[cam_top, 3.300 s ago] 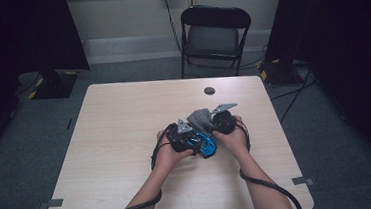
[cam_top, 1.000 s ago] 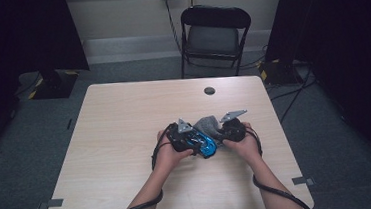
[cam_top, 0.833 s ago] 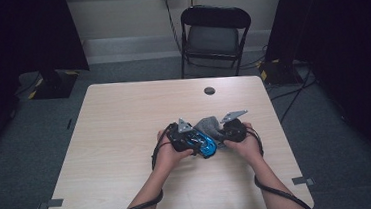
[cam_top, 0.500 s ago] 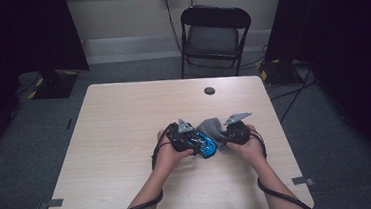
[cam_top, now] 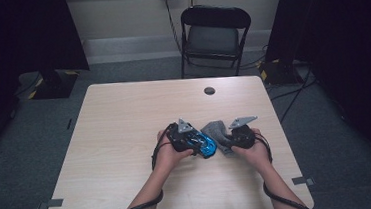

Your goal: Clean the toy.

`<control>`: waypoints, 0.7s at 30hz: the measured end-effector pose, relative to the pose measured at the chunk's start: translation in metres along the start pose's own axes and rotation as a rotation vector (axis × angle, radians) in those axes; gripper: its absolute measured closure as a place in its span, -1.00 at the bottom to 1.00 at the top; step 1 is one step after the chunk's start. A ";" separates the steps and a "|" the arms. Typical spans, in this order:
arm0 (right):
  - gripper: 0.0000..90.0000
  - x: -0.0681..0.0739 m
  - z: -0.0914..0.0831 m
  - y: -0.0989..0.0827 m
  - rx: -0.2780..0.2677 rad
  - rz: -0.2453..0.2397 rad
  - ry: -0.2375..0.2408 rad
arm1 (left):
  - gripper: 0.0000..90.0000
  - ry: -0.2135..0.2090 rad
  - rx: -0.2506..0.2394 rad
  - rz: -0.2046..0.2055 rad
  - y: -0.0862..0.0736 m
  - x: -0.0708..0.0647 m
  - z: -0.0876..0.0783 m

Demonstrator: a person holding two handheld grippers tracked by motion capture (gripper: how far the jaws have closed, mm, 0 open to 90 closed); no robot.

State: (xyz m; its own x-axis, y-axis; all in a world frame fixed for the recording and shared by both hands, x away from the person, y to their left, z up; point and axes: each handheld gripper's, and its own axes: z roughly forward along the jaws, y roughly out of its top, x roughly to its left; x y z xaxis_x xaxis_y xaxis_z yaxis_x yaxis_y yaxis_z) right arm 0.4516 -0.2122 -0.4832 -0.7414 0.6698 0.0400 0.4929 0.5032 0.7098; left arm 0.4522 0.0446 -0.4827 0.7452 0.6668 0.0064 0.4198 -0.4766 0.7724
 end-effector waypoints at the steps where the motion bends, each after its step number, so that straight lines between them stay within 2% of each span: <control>1: 0.56 0.000 -0.001 -0.001 -0.001 -0.002 -0.001 | -0.66 0.000 0.001 0.001 0.000 0.000 0.000; 21: 0.56 0.005 -0.015 -0.017 -0.011 -0.003 0.012 | -0.66 0.000 0.000 -0.003 0.000 -0.001 0.000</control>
State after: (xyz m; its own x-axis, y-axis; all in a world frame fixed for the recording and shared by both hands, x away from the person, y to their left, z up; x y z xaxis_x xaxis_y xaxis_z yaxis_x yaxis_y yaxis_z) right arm 0.4331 -0.2254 -0.4842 -0.7483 0.6617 0.0467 0.4859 0.4989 0.7177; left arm 0.4521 0.0439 -0.4827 0.7440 0.6682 0.0035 0.4226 -0.4746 0.7721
